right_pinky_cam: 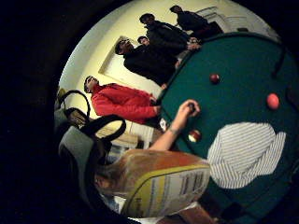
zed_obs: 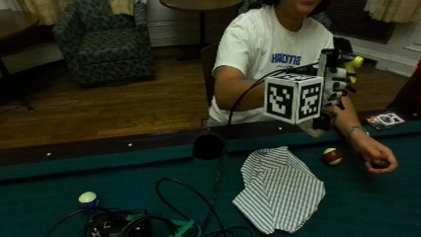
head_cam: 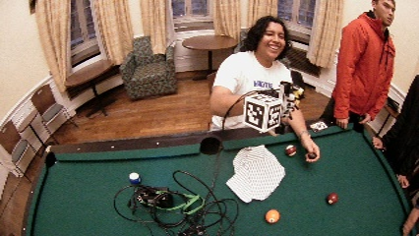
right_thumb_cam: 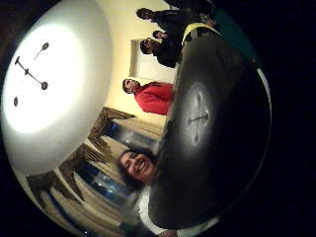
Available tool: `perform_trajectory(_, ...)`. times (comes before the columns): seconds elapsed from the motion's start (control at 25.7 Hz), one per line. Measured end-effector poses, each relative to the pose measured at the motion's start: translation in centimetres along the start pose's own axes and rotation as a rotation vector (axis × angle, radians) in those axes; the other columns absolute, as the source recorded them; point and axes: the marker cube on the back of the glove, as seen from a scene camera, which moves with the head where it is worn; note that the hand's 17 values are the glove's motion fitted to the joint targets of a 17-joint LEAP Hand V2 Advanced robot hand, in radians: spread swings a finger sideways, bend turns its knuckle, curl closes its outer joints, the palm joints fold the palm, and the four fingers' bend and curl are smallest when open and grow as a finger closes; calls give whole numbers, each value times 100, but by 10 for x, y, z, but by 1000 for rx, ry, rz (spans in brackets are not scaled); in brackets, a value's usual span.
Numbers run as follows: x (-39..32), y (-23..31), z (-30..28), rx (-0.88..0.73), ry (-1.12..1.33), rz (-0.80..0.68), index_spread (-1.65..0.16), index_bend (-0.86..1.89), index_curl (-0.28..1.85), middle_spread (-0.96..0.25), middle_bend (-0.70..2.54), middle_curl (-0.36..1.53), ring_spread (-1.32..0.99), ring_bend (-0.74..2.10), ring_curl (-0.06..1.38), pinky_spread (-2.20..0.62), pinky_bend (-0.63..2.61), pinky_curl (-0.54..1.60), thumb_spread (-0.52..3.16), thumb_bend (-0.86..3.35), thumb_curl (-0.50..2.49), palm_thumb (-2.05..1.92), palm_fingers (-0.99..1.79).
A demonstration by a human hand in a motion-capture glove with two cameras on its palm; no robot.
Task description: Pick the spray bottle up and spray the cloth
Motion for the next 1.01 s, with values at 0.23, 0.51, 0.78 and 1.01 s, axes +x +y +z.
perform_trajectory(0.23, 67, -13, 48, 38, -79, -47, -23, 38, 62, -19, 73, 59, -20, 85, 50, -29, 59, 46, 57, -2, 84, 94, 139)
perform_trajectory(0.51, 144, -37, 114, 64, 10, -30, -23, 38, 63, -19, 73, 59, -21, 85, 50, -29, 59, 46, 56, -2, 85, 94, 139)
perform_trajectory(0.78, 209, -53, 171, 31, 8, -6, -23, 38, 63, -18, 73, 59, -20, 85, 50, -29, 59, 46, 56, -3, 85, 93, 139)
perform_trajectory(1.01, 221, -65, 190, 16, 9, -29, -23, 38, 63, -18, 72, 59, -20, 85, 50, -29, 58, 46, 56, -3, 86, 93, 139)
